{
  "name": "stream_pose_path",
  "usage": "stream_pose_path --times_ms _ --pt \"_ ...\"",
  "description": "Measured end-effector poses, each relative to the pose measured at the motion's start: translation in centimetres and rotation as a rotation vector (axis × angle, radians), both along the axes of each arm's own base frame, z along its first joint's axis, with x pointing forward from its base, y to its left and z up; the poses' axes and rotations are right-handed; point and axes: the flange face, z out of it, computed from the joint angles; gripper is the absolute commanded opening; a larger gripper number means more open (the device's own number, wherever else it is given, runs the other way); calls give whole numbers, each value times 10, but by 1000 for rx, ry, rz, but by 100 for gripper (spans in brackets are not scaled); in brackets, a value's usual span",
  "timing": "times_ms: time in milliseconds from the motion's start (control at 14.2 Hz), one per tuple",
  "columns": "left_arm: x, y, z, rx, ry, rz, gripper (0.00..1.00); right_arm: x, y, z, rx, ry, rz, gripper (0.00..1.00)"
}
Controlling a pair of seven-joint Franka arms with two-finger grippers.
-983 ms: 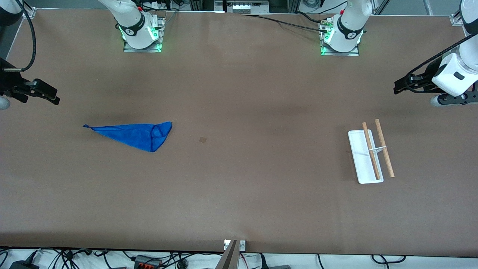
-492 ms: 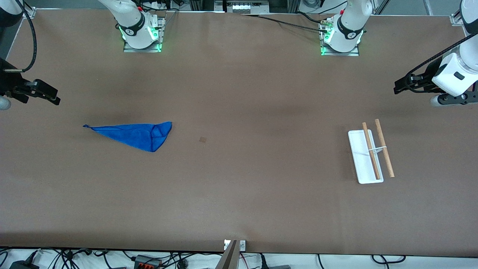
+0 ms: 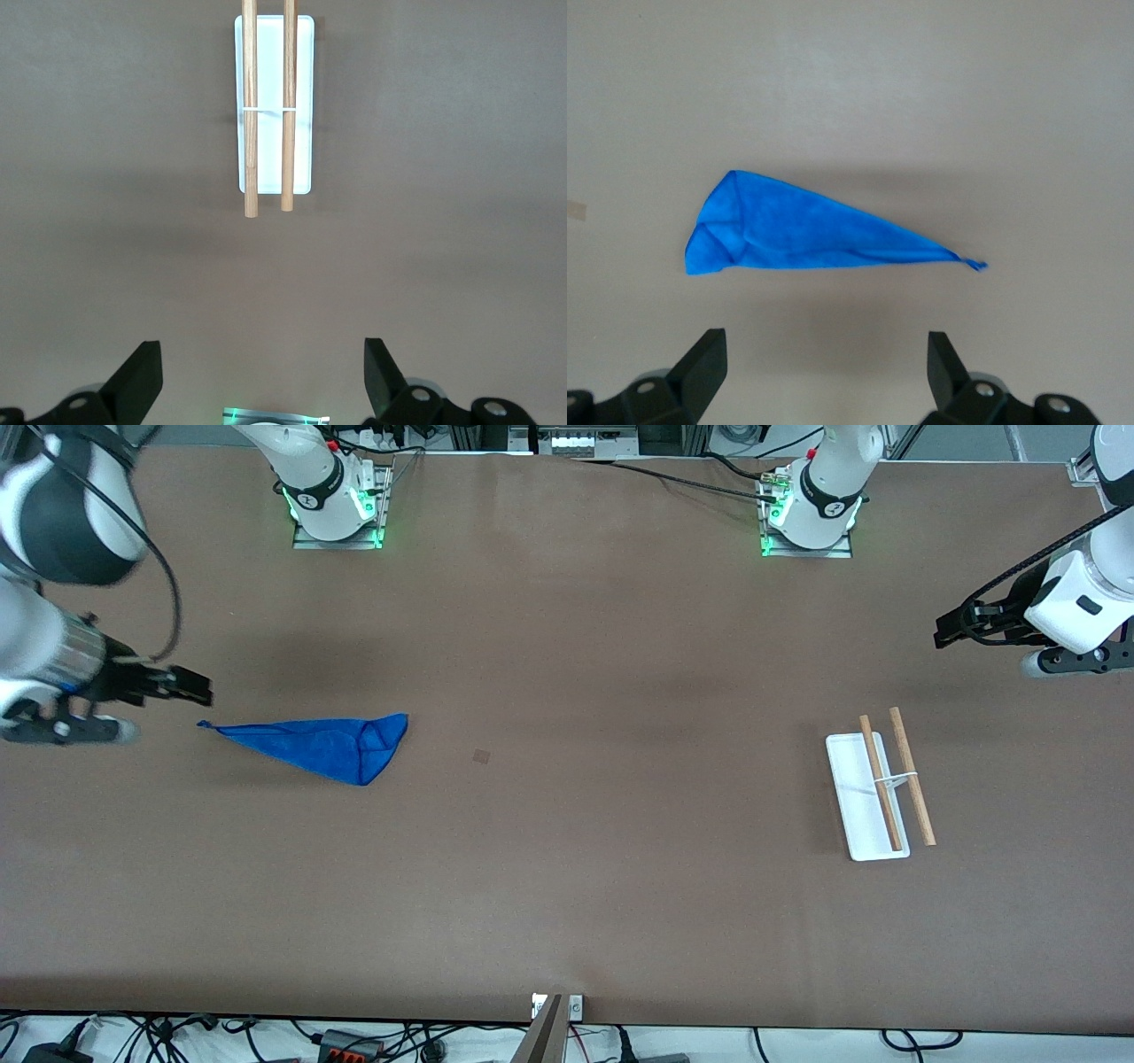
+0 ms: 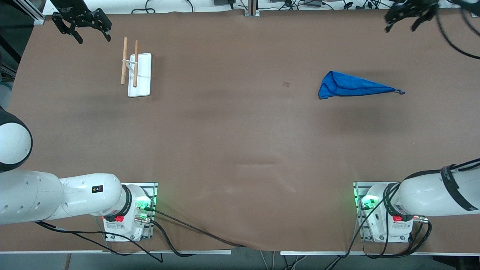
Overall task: Pass towel and hang on rack
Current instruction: 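Reach the right gripper down to the blue towel and grasp it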
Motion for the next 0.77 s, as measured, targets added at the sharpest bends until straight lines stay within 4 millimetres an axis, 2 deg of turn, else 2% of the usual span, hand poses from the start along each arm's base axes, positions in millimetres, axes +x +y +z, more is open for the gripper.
stream_pose_path --times_ms 211,351,492,773 --pt "0 0 0 0 0 0 100 17 60 -67 -6 20 87 100" --pt "0 0 0 0 0 0 100 17 91 -98 -18 52 99 100" --pt "0 0 0 0 0 -1 100 15 99 -120 -29 87 91 100" --pt "0 0 0 0 0 -1 100 0 89 -161 -45 170 80 100"
